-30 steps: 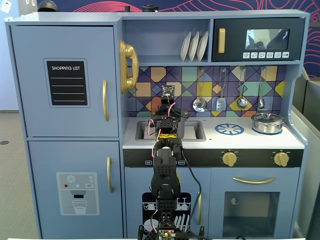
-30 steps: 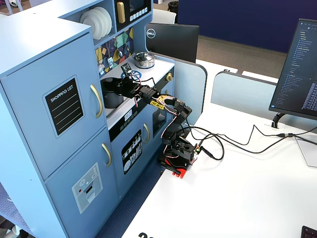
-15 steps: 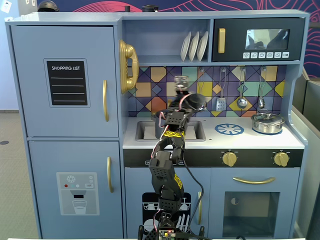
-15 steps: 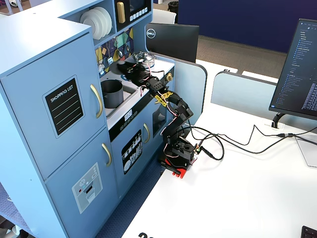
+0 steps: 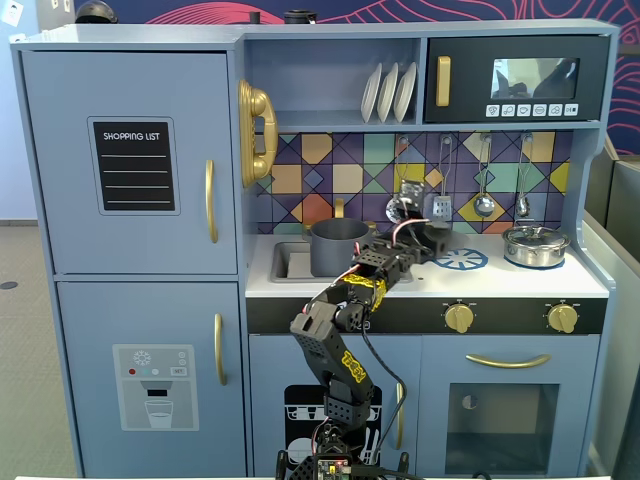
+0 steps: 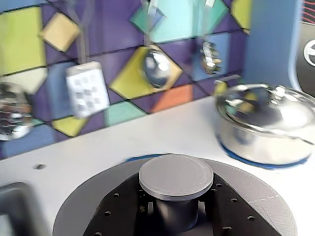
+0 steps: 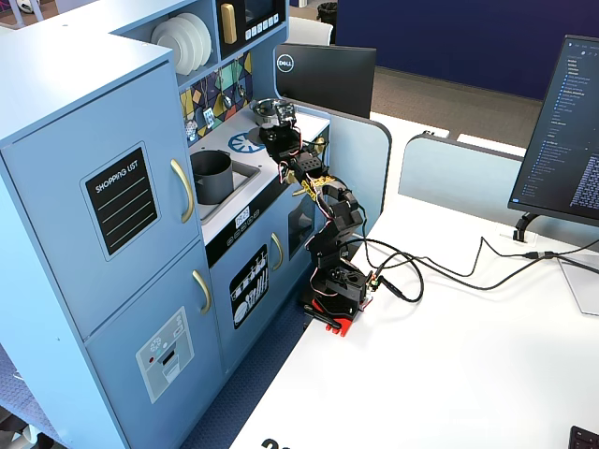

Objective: Take off the lid from the gray recipient and place it on the counter

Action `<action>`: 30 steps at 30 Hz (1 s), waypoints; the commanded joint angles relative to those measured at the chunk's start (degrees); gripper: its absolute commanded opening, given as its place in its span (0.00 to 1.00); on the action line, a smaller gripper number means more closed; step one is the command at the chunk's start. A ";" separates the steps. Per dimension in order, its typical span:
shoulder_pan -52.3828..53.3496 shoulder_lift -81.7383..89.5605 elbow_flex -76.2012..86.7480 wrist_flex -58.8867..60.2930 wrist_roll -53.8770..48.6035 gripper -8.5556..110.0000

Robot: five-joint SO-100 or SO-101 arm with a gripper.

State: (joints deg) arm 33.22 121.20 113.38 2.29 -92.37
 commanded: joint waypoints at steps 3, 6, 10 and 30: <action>1.14 -5.45 -0.62 -8.44 -0.26 0.07; 0.70 -8.26 -0.35 -10.11 -0.62 0.07; -0.62 -10.11 0.97 -12.04 -0.70 0.07; 2.02 -9.58 7.91 -16.08 -0.26 0.32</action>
State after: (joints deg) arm 33.49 108.63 122.08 -12.13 -92.90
